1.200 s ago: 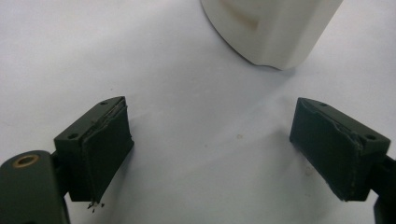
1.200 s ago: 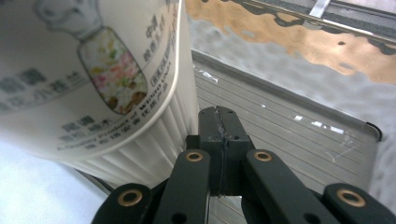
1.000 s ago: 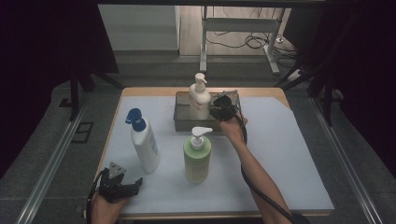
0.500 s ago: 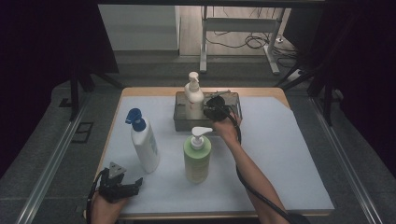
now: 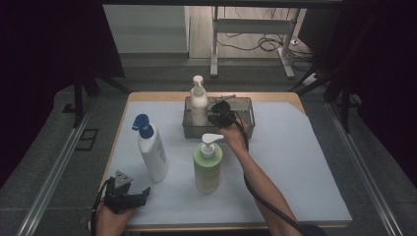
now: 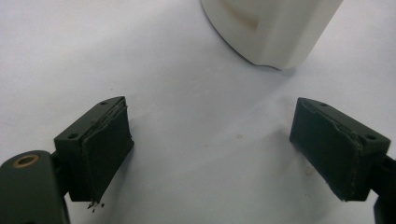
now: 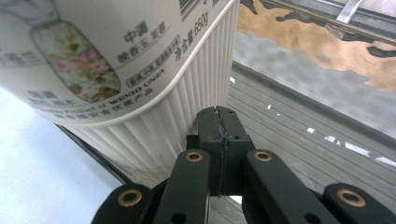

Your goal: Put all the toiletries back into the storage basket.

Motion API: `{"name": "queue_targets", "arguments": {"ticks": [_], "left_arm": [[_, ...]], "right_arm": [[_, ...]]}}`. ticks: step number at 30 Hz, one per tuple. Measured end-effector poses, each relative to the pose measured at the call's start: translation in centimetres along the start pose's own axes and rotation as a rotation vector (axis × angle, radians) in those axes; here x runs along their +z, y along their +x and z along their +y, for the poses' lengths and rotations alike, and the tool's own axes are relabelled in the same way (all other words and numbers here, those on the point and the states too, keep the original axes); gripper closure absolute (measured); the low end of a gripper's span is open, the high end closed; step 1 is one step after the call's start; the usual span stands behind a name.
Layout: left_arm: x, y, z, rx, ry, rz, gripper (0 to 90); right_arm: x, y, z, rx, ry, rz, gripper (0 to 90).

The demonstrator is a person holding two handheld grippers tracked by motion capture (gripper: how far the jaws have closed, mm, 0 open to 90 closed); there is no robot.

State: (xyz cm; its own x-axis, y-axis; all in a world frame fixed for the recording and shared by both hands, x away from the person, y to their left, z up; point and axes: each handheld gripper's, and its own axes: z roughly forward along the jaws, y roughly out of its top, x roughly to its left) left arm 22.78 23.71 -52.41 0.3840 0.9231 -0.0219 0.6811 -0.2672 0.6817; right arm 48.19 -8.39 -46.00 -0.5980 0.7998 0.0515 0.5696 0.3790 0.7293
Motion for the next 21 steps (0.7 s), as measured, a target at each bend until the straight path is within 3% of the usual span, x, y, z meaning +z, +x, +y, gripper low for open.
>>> {"name": "queue_targets", "arguments": {"ticks": [21], "left_arm": [[0.0,0.0,0.0,0.0,0.0,0.0,12.3]], "right_arm": [[1.0,1.4,0.4,-0.015,0.001,0.043,89.8]]}}
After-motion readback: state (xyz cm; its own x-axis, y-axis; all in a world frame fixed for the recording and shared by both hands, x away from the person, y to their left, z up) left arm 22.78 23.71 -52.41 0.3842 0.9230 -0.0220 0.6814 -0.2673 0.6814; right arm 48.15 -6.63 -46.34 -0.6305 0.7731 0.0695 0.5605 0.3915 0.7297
